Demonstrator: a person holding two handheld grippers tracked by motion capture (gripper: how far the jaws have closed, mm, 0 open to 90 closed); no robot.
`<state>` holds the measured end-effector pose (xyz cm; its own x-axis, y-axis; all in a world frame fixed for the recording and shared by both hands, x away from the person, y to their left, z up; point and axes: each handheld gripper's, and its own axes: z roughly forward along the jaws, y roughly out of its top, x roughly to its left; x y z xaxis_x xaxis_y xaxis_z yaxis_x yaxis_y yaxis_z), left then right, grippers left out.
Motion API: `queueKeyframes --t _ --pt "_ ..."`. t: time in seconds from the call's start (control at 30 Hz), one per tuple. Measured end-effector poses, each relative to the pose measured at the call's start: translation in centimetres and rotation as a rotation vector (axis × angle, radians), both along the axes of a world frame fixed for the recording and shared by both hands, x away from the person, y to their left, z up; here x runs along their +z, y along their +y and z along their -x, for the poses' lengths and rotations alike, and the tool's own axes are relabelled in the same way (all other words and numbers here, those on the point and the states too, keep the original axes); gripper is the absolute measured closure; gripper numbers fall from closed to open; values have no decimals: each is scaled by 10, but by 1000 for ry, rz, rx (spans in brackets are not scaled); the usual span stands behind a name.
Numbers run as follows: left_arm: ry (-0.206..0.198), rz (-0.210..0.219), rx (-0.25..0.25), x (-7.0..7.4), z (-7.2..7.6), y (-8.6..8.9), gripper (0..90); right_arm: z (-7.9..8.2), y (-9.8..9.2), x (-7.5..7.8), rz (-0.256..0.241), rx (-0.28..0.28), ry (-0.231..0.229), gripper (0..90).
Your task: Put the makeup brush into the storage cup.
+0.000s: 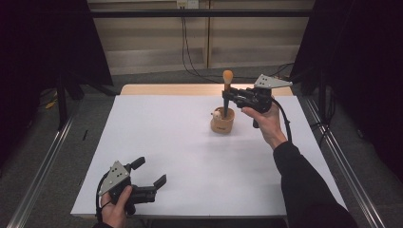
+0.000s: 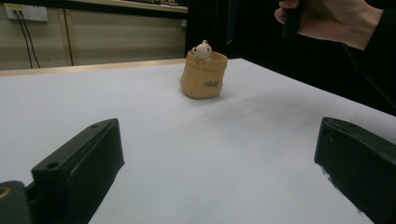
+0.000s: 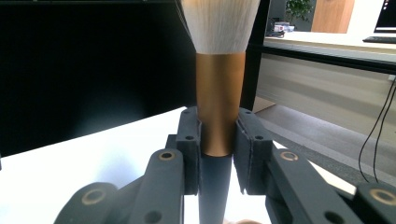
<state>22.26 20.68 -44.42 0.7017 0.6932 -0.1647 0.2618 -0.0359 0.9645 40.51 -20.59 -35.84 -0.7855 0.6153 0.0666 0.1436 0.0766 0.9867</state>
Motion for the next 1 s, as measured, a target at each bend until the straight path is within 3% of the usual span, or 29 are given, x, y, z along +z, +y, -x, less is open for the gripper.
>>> queueKeyframes --t 0.37,0.67,1.0 --pt "-3 -6 4 0 1 0 11 -19 4 1 11 -47 6 738" --pt "0 4 2 1 2 3 12 -31 1 -12 21 -89 26 738" --pt "5 -3 6 0 1 3 12 -34 2 -30 29 -106 48 737"
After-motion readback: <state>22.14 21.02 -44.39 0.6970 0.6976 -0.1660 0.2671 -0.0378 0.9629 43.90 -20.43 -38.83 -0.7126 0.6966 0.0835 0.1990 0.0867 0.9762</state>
